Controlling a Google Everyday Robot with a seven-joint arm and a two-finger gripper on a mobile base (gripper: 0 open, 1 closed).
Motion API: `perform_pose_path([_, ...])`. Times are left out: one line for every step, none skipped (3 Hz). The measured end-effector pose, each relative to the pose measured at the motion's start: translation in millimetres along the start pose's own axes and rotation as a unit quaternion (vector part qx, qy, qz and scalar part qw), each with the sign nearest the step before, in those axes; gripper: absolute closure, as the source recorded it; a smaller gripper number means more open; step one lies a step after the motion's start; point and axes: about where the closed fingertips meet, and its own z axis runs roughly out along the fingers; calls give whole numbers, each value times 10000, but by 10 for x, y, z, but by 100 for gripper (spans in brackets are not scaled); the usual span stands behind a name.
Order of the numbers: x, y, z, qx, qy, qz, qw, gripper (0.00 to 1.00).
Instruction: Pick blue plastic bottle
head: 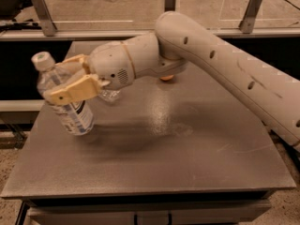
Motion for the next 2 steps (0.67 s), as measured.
perform_pose_path([-83, -198, -344, 339, -401, 47, 9986, 100])
perform_pose_path([-195, -263, -572, 526, -743, -13, 9958, 100])
